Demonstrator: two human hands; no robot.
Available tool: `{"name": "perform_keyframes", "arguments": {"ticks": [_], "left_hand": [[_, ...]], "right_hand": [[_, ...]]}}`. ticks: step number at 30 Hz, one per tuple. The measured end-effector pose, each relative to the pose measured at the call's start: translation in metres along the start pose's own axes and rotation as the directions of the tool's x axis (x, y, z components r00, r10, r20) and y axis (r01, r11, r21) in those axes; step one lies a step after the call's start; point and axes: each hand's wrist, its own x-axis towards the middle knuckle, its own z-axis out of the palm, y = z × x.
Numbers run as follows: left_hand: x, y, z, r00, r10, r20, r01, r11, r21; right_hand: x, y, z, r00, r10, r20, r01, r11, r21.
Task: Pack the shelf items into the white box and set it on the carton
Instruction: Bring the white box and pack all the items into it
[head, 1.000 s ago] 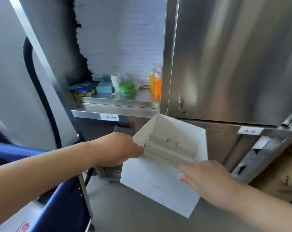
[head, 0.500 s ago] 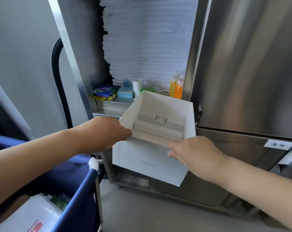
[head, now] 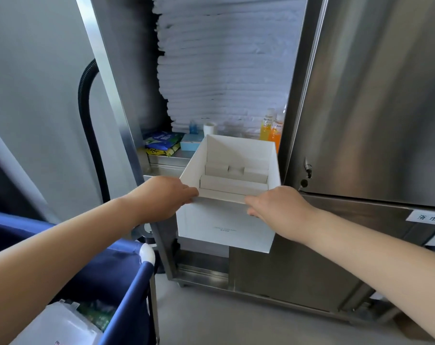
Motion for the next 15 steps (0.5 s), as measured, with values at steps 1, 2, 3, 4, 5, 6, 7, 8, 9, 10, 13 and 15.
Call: {"name": "perform_keyframes", "arguments": {"ticks": [1, 2, 3, 4, 5, 6, 7, 8, 9, 10, 13, 15], "left_hand": [[0.005, 0.002, 0.005, 1.000, 0.003, -0.007, -0.003, 1.000, -0.005], [0.010, 0.005, 0.009, 1.000, 0.006, -0.011, -0.007, 1.000, -0.009], [0.014, 0.008, 0.013, 1.000, 0.007, -0.006, -0.007, 1.000, -0.012], [0.018, 0.011, 0.017, 1.000, 0.005, 0.004, -0.005, 1.000, -0.014], [0.022, 0.014, 0.020, 1.000, 0.003, 0.017, -0.003, 1.000, -0.015], [0.024, 0.016, 0.023, 1.000, 0.001, 0.028, -0.001, 1.000, -0.015], [0.026, 0.018, 0.025, 0.999, 0.001, 0.035, -0.001, 1.000, -0.017], [0.028, 0.019, 0.026, 0.999, 0.004, 0.036, -0.003, 1.000, -0.021], [0.029, 0.020, 0.028, 0.999, 0.008, 0.033, -0.007, 1.000, -0.026], [0.030, 0.020, 0.028, 1.000, 0.010, 0.024, -0.009, 1.000, -0.030], [0.032, 0.020, 0.030, 1.000, 0.020, -0.003, -0.020, 0.999, -0.034], [0.033, 0.020, 0.030, 1.000, 0.025, -0.014, -0.025, 0.999, -0.035]], "right_hand": [[-0.001, 0.003, 0.002, 1.000, 0.010, 0.014, -0.010, 1.000, -0.005], [-0.001, 0.005, 0.004, 0.999, 0.019, 0.028, -0.018, 1.000, -0.011], [-0.002, 0.008, 0.006, 0.999, 0.028, 0.043, -0.027, 0.999, -0.019], [-0.003, 0.010, 0.008, 0.998, 0.037, 0.056, -0.036, 0.999, -0.023], [-0.004, 0.012, 0.010, 0.997, 0.045, 0.066, -0.044, 0.999, -0.023], [-0.005, 0.014, 0.013, 0.996, 0.052, 0.074, -0.050, 0.999, -0.019], [-0.006, 0.014, 0.016, 0.995, 0.054, 0.078, -0.053, 0.998, -0.015], [-0.007, 0.014, 0.018, 0.995, 0.054, 0.081, -0.054, 0.999, -0.010], [-0.007, 0.015, 0.021, 0.995, 0.055, 0.082, -0.055, 0.999, -0.002], [-0.008, 0.015, 0.022, 0.995, 0.057, 0.083, -0.058, 0.998, 0.004], [-0.008, 0.018, 0.024, 0.992, 0.068, 0.103, -0.069, 0.998, 0.011], [-0.009, 0.018, 0.023, 0.991, 0.075, 0.109, -0.076, 0.997, 0.008]]}}
